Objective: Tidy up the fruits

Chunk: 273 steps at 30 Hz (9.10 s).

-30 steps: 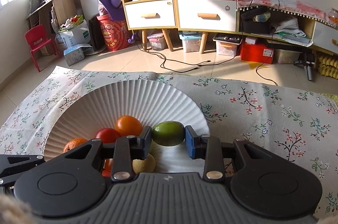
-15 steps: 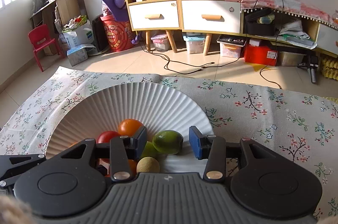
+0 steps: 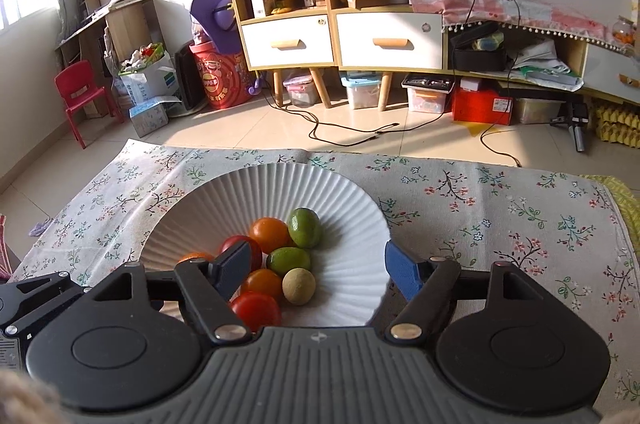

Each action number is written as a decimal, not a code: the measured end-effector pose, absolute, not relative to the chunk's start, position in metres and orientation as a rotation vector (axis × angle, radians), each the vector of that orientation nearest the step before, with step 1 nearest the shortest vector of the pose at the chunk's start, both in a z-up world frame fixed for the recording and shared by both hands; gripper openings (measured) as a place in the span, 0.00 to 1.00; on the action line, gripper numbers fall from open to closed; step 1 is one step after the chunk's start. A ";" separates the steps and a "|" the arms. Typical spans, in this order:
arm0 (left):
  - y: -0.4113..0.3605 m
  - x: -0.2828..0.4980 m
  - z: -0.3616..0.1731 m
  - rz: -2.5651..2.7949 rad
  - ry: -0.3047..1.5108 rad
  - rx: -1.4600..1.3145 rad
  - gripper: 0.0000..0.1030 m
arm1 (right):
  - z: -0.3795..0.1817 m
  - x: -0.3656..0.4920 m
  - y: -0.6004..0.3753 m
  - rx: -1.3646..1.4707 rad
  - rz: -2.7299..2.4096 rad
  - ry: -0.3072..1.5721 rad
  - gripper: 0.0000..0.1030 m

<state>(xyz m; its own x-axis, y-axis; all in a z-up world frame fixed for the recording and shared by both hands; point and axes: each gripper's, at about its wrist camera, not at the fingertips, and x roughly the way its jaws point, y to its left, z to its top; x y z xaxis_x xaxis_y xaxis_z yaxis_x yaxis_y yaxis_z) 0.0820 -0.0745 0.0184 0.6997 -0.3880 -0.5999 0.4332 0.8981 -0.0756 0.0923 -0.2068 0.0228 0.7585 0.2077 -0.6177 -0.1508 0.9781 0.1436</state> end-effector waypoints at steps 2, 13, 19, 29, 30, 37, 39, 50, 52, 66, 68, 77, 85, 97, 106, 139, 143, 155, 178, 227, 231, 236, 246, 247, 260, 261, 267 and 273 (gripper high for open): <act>-0.070 0.077 0.019 -0.446 0.662 0.078 0.77 | 0.025 0.087 -0.205 0.083 0.192 0.682 0.72; -0.043 0.053 0.023 -0.400 0.686 0.108 0.84 | 0.024 0.056 -0.195 0.118 0.203 0.698 0.79; -0.030 0.040 0.020 -0.378 0.703 0.125 0.91 | 0.021 0.044 -0.189 0.127 0.192 0.709 0.83; -0.005 0.026 0.009 -0.333 0.737 0.143 0.93 | 0.011 0.020 -0.177 0.099 0.215 0.731 0.90; -0.003 0.025 0.008 -0.328 0.742 0.142 0.93 | 0.011 0.019 -0.176 0.093 0.217 0.730 0.90; 0.015 0.016 -0.001 -0.278 0.802 0.147 0.94 | 0.003 -0.002 -0.161 0.018 0.261 0.723 0.92; 0.022 0.012 -0.003 -0.257 0.819 0.154 0.94 | 0.001 -0.006 -0.157 0.009 0.272 0.724 0.93; 0.057 0.001 -0.015 -0.175 0.856 0.153 0.94 | -0.015 -0.016 -0.141 -0.019 0.273 0.704 0.95; 0.062 0.000 -0.019 -0.166 0.861 0.159 0.94 | -0.018 -0.016 -0.138 -0.025 0.277 0.708 0.95; 0.074 -0.007 -0.031 -0.202 0.792 0.130 0.54 | -0.031 -0.004 -0.125 -0.013 0.301 0.656 0.90; 0.074 -0.007 -0.031 -0.203 0.777 0.135 0.42 | -0.034 0.002 -0.124 -0.011 0.291 0.646 0.85; 0.072 -0.005 -0.033 -0.191 0.746 0.131 0.21 | -0.038 0.027 -0.125 -0.001 0.243 0.642 0.66; 0.068 0.001 -0.034 -0.190 0.728 0.124 0.21 | -0.038 0.040 -0.121 -0.008 0.240 0.644 0.54; 0.057 0.016 -0.036 -0.189 0.684 0.105 0.21 | -0.035 0.049 -0.125 -0.001 0.222 0.636 0.33; 0.050 0.027 -0.033 -0.208 0.679 0.077 0.21 | -0.029 0.043 -0.125 0.015 0.259 0.648 0.32; -0.002 0.071 0.014 -0.278 0.597 0.019 0.21 | 0.015 0.045 -0.164 0.096 0.253 0.596 0.32; -0.009 0.084 0.018 -0.285 0.595 0.012 0.21 | 0.014 0.052 -0.175 0.112 0.218 0.608 0.32; -0.027 0.148 0.017 -0.334 0.682 -0.049 0.21 | 0.012 0.086 -0.199 0.105 0.126 0.595 0.32; -0.036 0.178 0.004 -0.324 0.728 -0.063 0.35 | 0.005 0.107 -0.207 0.087 0.120 0.627 0.43; -0.009 0.036 0.014 -0.064 0.841 0.026 0.96 | 0.015 0.009 -0.183 0.045 -0.100 0.791 0.99; -0.011 0.034 0.014 -0.055 0.825 0.039 0.96 | 0.009 0.008 -0.179 0.016 -0.106 0.802 0.99; -0.015 0.033 0.012 -0.060 0.831 0.053 0.96 | 0.005 0.008 -0.177 0.017 -0.102 0.822 0.99; -0.015 0.030 0.013 -0.060 0.827 0.067 0.96 | 0.010 0.004 -0.173 0.013 -0.090 0.815 0.99; -0.015 0.030 0.013 -0.061 0.827 0.068 0.96 | 0.010 0.003 -0.173 0.013 -0.089 0.814 0.99; -0.016 0.031 0.013 -0.062 0.840 0.064 0.96 | 0.012 0.004 -0.173 0.015 -0.088 0.810 0.99; -0.016 0.031 0.012 -0.062 0.840 0.065 0.96 | 0.013 0.004 -0.173 0.015 -0.087 0.810 0.99; -0.016 0.030 0.012 -0.062 0.839 0.066 0.96 | 0.013 0.003 -0.172 0.016 -0.087 0.809 0.99; -0.016 0.031 0.012 -0.061 0.840 0.067 0.96 | 0.014 0.004 -0.171 0.014 -0.085 0.811 0.99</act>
